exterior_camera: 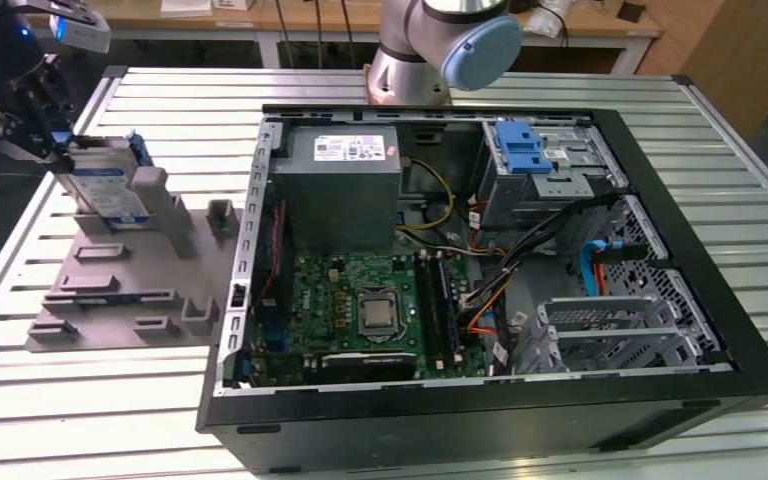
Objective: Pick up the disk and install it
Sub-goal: 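Pick up the disk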
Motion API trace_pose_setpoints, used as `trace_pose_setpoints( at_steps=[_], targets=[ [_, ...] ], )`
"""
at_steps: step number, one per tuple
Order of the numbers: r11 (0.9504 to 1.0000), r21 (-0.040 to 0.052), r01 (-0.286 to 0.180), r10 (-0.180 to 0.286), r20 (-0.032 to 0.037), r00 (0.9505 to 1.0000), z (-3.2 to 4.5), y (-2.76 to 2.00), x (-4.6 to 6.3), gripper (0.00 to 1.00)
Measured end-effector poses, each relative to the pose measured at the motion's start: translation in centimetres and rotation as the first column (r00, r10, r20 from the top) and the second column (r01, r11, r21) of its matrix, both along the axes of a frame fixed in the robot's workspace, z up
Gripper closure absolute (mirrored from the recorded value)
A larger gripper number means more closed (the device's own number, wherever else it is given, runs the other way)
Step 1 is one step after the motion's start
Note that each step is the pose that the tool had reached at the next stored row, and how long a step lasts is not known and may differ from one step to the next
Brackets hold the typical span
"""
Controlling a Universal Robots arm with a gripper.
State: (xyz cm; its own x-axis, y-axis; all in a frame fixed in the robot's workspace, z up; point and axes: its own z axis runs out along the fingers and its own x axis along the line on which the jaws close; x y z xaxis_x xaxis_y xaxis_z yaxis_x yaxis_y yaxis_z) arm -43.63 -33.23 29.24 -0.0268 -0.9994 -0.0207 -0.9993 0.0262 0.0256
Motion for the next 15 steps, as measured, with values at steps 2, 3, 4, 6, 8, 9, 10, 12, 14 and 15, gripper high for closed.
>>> trace_pose_setpoints(
  at_steps=[2,3,4,6,8,9,10,12,14,15],
  targets=[
    [0.9999,-0.0014,0.012,-0.012,-0.0002,0.9999,-0.01,-0.01,0.0,0.63],
    [0.9998,-0.0017,0.018,-0.018,-0.0002,0.9998,-0.01,-0.01,0.0,0.63],
    [0.9998,-0.0018,0.022,-0.022,-0.0002,0.9998,-0.02,-0.01,0.0,0.63],
    [0.9997,-0.0017,0.023,-0.023,0.0,0.9997,-0.03,-0.01,0.0,0.63],
    [0.9997,-0.0017,0.023,-0.023,0.0001,0.9997,-0.03,0.0,0.0,0.63],
    [0.9997,-0.0017,0.023,-0.023,0.0001,0.9997,-0.03,-0.01,0.0,0.63],
    [0.9997,-0.0016,0.023,-0.023,0.0002,0.9997,-0.03,0.0,0.0,0.63],
    [0.9997,-0.0014,0.023,-0.023,0.0005,0.9997,-0.05,0.0,0.0,0.62],
    [0.9997,-0.0015,0.023,-0.023,0.0002,0.9997,-0.04,0.0,0.0,0.56],
    [0.9997,-0.0016,0.023,-0.023,0.0001,0.9997,-0.03,-0.01,0.0,0.56]
  ],
)
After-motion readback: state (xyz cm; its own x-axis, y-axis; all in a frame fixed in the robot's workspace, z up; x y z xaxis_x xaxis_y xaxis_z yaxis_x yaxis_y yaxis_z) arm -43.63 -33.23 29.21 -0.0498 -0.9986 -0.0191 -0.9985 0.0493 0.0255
